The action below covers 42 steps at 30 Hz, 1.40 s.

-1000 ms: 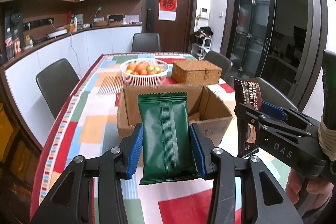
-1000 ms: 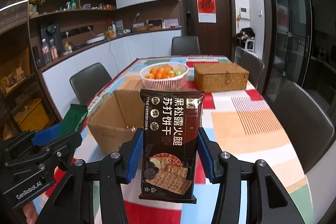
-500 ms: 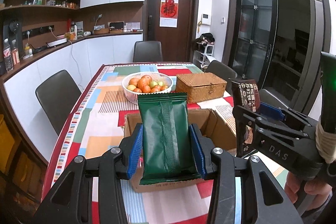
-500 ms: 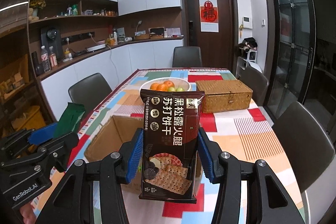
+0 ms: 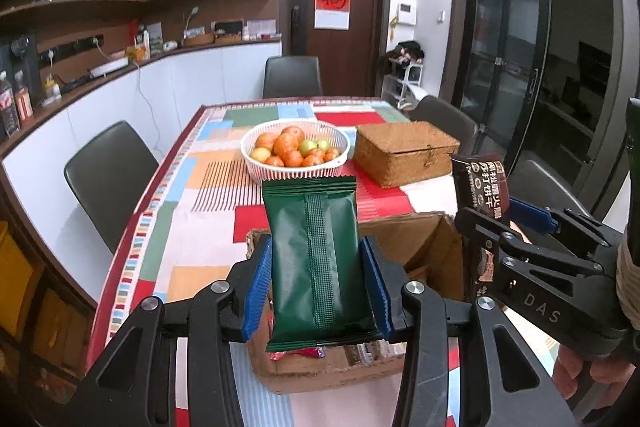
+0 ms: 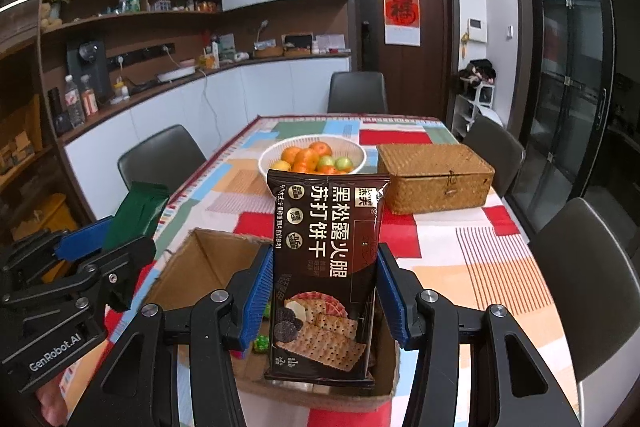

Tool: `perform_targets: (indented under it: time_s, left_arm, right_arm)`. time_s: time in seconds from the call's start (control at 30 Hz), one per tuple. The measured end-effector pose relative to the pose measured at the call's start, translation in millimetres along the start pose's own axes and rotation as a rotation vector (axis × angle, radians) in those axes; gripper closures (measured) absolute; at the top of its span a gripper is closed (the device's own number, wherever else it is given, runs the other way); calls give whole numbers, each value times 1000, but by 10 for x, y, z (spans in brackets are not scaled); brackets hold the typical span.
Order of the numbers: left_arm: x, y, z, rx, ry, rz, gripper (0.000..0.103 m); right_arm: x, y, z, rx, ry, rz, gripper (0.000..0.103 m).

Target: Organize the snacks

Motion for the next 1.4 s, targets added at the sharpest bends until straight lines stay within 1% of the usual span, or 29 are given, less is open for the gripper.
perform_targets:
  time_s: [0.17, 0.33, 0.4, 0.5, 0.57, 0.6, 0.63, 0.67, 0.73, 0.83, 0.87, 0.93, 1.1, 1.17, 1.23, 1.27, 1.4]
  left_arm:
    - [17, -34, 295, 65, 31, 6, 60]
    - [39, -133, 499, 135, 29, -7, 60]
    - [37, -182, 568, 158, 40, -4, 59]
    - [36, -227, 597, 167, 65, 6, 52]
    - [50, -248, 573, 157, 75, 15, 49]
    - [56, -267, 537, 149, 82, 18, 49]
    - [74, -271, 515, 146, 83, 15, 49]
    - [87, -271, 488, 143, 85, 12, 48]
    - [103, -295, 378, 118, 86, 7, 45]
    - [108, -332, 196, 70, 108, 15, 42]
    - [107, -349, 129, 56, 111, 16, 40]
    - [110, -395, -19, 28, 118, 13, 38]
    - [109, -517, -364, -30, 125, 5, 31]
    - [115, -580, -510, -53, 125, -2, 28]
    - [104, -626, -638, -75, 126, -3, 24]
    - [97, -660, -722, -92, 131, -1, 21]
    - [64, -784, -971, -137, 147, 14, 17]
  right_arm:
    - [-17, -19, 248, 66, 11, 9, 52]
    - [-28, -56, 438, 121, 19, 9, 52]
    - [-32, -73, 507, 141, 25, 10, 52]
    - [-33, -129, 633, 190, 53, 14, 52]
    - [-12, -172, 671, 218, 67, 17, 50]
    - [-12, -188, 657, 213, 62, 17, 47]
    - [-11, -203, 637, 204, 53, 15, 41]
    - [-13, -223, 615, 197, 42, 9, 39]
    - [-2, -257, 561, 188, 35, 1, 39]
    - [13, -304, 451, 173, 35, -2, 38]
    - [22, -335, 383, 164, 36, -4, 37]
    - [40, -368, 285, 149, 34, -5, 32]
    - [97, -472, -70, 91, 10, -13, 26]
    - [102, -506, -212, 69, 2, -12, 24]
    - [114, -535, -339, 49, -3, -12, 20]
    - [121, -557, -413, 39, -9, -12, 19]
    - [169, -659, -723, -14, -42, -15, 15]
Point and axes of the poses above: each gripper's, at about its wrist camera, not at the fingertips, and z roughly the way its jaws point, x to its left, y to its top, the point moved 2 cm from there along z, roughly the way its jaws point, and after that the axes turned 9 degrees about -z, right-handed, at the moved point
